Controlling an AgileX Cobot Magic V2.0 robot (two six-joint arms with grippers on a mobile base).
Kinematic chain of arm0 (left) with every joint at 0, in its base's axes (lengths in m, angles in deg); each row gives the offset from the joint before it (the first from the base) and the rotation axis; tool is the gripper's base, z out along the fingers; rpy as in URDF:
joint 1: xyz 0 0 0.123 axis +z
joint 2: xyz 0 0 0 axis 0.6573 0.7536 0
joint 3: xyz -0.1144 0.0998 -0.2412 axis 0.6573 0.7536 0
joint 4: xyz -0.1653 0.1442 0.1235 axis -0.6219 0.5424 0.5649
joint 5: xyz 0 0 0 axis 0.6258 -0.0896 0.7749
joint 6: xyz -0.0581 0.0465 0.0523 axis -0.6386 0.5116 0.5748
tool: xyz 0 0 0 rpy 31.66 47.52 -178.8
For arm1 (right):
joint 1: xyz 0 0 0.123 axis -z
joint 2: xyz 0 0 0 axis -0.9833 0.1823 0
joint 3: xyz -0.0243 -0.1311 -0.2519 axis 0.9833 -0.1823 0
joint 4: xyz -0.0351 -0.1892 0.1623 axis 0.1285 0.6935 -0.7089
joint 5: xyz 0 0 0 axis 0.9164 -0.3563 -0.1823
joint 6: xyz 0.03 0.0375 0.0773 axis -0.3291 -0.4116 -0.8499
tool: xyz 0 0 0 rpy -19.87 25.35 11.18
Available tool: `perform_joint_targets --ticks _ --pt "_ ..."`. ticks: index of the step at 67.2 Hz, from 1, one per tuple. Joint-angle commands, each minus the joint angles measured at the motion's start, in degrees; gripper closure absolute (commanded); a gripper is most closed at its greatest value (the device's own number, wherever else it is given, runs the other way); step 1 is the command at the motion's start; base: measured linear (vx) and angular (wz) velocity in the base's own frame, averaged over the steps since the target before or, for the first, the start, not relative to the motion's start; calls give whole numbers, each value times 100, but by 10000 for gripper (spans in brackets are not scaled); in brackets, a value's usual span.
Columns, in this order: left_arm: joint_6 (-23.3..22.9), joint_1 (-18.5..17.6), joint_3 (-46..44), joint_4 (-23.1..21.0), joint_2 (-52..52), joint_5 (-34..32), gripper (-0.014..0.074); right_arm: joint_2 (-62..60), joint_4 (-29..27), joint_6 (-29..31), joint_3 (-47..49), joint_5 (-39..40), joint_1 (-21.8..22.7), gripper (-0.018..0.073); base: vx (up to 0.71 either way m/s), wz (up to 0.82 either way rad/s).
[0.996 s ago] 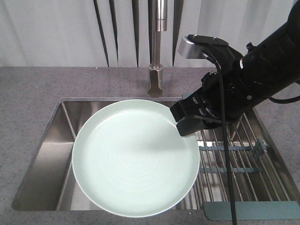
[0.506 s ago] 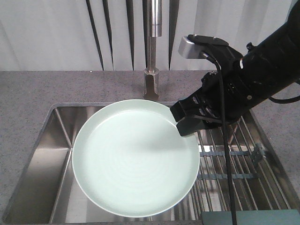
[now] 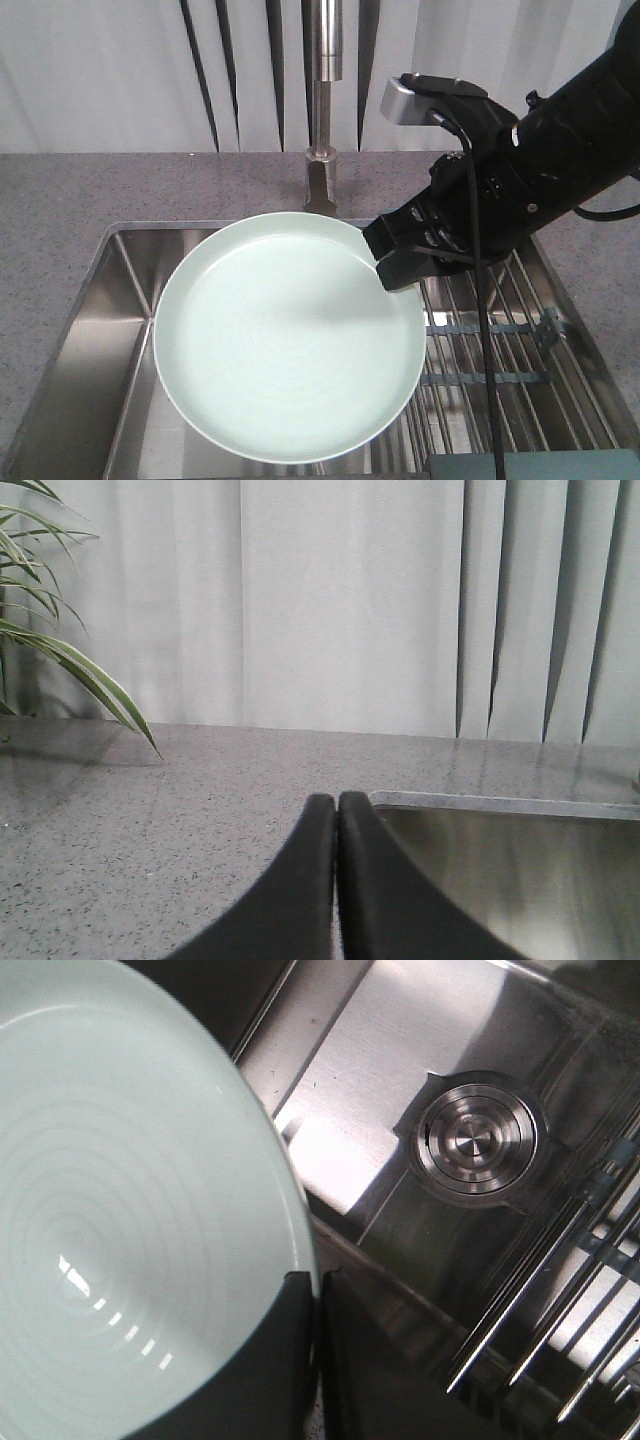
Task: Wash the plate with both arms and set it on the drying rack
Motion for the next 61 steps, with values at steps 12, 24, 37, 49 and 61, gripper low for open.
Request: perform_joint_targets --ticks 12,24,37,49,61 --pt "-7 -26 -158 -54 -91 -420 603 -225 -160 44 149 -139 3 564 0 0" --pt "-7 -26 -158 -54 -91 -420 603 -225 -160 44 149 -139 3 564 0 0" --pt "-7 -26 -158 -54 -91 -420 603 -225 -160 44 149 -139 3 564 0 0" --pt "30 -26 -211 -54 -91 -551 603 -225 -160 44 149 -139 3 564 0 0" --pt "-512 -26 -934 -53 -51 -482 603 -225 -160 44 149 -139 3 564 0 0"
